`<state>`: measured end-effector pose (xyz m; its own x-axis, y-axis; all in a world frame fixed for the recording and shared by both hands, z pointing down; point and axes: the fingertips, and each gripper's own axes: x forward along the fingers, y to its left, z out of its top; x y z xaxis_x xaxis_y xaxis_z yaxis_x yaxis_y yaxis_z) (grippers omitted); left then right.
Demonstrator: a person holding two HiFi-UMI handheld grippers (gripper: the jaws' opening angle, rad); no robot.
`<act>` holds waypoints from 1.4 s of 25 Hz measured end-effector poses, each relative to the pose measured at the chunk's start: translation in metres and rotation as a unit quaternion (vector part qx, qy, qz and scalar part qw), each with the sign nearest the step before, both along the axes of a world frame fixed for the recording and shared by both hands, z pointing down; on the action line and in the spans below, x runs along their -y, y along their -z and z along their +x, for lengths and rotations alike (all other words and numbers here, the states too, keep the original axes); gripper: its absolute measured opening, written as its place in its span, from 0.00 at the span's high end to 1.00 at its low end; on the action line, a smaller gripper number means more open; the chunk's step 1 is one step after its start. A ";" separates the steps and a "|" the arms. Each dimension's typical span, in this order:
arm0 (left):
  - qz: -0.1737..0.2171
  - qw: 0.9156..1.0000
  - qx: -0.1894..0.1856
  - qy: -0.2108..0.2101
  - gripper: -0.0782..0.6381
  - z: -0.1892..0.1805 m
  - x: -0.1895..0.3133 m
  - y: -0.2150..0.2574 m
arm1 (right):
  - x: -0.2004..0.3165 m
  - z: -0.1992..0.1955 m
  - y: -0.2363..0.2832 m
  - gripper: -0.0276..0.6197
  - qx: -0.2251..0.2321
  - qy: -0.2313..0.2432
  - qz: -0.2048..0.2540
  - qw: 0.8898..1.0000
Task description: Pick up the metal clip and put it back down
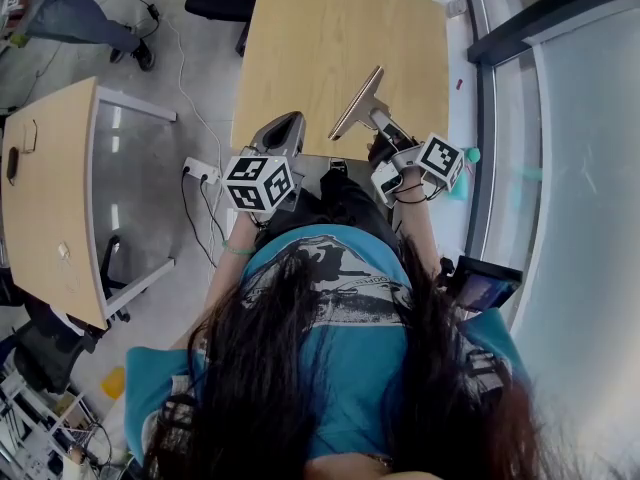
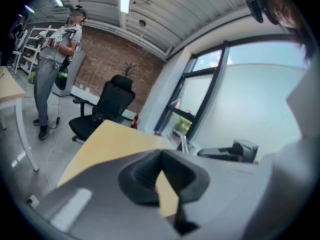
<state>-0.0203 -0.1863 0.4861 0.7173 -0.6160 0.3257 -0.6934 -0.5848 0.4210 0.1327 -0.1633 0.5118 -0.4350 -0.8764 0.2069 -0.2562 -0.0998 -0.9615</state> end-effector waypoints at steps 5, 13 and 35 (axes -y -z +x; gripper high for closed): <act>-0.001 1.000 -0.002 0.004 0.89 0.000 -0.003 -0.003 | 0.000 0.000 -0.004 0.82 -0.003 0.005 -0.001 1.000; -0.008 1.000 0.003 0.018 0.89 0.000 0.005 -0.012 | 0.033 0.014 -0.025 0.82 -0.008 0.024 -0.019 1.000; -0.028 0.996 0.019 0.081 0.89 0.013 0.091 -0.023 | 0.219 0.053 -0.156 0.82 -0.151 0.158 -0.165 0.962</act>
<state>-0.0071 -0.2777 0.5088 0.5958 -0.7027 0.3888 -0.7933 -0.4397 0.4210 0.1859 -0.3825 0.6681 -0.5444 -0.5750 0.6107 -0.5871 -0.2588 -0.7670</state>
